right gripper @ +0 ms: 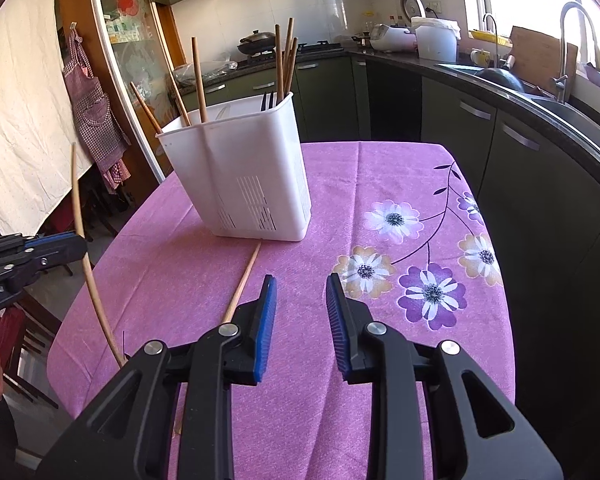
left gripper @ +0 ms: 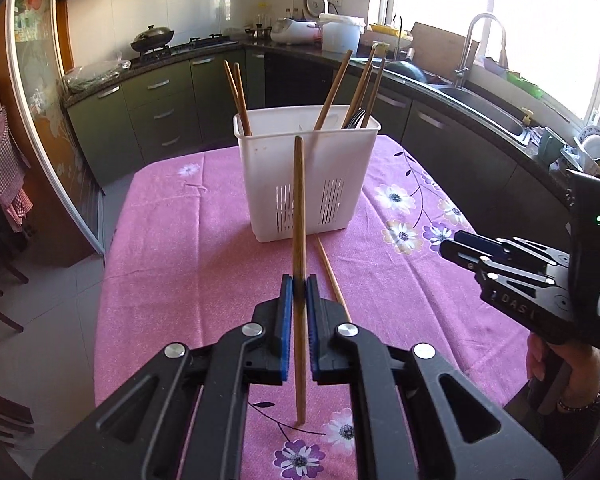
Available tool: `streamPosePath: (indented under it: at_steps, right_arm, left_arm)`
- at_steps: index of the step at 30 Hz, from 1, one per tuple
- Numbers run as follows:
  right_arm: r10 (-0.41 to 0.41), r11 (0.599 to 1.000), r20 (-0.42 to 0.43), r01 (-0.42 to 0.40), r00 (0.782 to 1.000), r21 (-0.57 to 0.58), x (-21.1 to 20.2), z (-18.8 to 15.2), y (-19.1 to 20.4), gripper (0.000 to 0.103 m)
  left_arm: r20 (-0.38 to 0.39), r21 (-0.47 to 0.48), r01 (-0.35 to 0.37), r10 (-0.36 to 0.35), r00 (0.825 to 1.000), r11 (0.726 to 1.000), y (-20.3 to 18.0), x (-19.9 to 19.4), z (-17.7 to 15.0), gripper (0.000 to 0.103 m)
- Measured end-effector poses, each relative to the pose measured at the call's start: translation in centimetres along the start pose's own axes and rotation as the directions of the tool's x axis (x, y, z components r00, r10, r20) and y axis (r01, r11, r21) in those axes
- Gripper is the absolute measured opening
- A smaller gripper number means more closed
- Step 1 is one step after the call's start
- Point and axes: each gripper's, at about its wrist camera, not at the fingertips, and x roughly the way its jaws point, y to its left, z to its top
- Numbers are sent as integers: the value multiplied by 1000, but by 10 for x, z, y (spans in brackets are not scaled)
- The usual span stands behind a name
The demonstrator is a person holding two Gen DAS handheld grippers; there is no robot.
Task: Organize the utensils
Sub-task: 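Lift the chopstick with left while right lowers onto the last chopstick and closes, then carry the chopstick over the caddy with left while right lifts its chopstick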
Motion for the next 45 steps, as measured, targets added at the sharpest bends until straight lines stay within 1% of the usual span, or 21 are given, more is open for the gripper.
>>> streamPosePath:
  at_steps: [3,6,11,15,22,25,26,28,32,35,38,40,42,45]
  right_arm:
    - [7,1000,-34,-8,999,-24,12,-1,9,26]
    - [26,999,-92,-30,995,-35,34,2,19,26]
    - [35,997,-201,-49,979,-65,81,6,40,26]
    - [19,996,-263,-41,965,-78,115,9,54,26]
    - [-46,995,-318,14,947,-102,149,13,68,26]
    - [-72,992,-316,36,946,-119,152,14,73,26]
    - [-81,991,-317,43,945,-125,153,15,74,25]
    - [-91,989,-317,50,944,-136,153,14,78,12]
    - [-79,991,-321,39,944,-128,151,10,77,9]
    - [-69,992,-306,35,950,-118,142,10,72,7]
    - [-47,995,-251,23,967,-97,118,15,65,7]
    - [-29,996,-197,11,980,-87,94,20,62,7]
    - [-6,997,-126,-4,992,-77,64,25,60,7]
    - [10,997,-16,-11,1000,-74,17,28,57,7]
  left_arm:
    - [15,8,5,-5,1000,1000,4,-10,-4,7]
    - [33,12,0,-1,999,1000,8,-17,-8,7]
    - [52,10,-1,1,999,1000,18,-26,-13,7]
    - [58,12,-5,5,998,1000,23,-31,-17,7]
    - [62,10,7,-8,998,1000,29,-32,-20,7]
    - [63,9,12,-12,998,1000,30,-32,-20,7]
    - [63,9,13,-14,998,1000,30,-32,-20,7]
    - [64,8,15,-16,998,1000,31,-32,-22,7]
    - [64,8,15,-15,998,1000,31,-32,-22,7]
    - [62,6,15,-15,998,1000,31,-32,-21,7]
    - [60,7,13,-13,998,1000,32,-33,-21,7]
    - [58,9,13,-13,998,1000,31,-33,-20,7]
    - [57,12,12,-13,998,1000,30,-33,-20,7]
    - [57,18,9,-10,998,1000,28,-34,-20,7]
